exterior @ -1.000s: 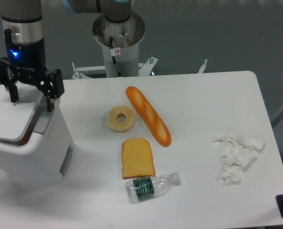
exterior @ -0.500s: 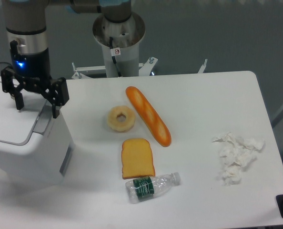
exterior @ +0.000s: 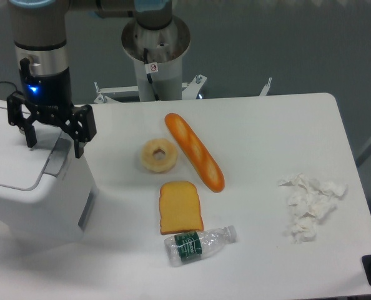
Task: Close the trash can
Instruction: 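Push the trash can lid down with the gripper until it shuts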
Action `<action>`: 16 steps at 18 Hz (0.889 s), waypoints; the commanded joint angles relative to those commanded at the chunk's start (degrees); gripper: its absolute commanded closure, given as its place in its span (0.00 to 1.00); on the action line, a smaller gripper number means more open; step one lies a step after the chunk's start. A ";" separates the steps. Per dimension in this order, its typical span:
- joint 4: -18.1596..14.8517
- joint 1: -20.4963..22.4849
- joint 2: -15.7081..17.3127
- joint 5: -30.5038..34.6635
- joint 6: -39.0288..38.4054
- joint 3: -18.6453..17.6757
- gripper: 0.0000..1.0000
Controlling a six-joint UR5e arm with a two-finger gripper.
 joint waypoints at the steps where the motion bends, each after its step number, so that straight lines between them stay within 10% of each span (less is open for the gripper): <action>1: 0.00 0.00 -0.26 0.00 0.00 0.00 0.00; 16: 0.00 1.58 -0.44 -0.18 0.09 0.97 0.00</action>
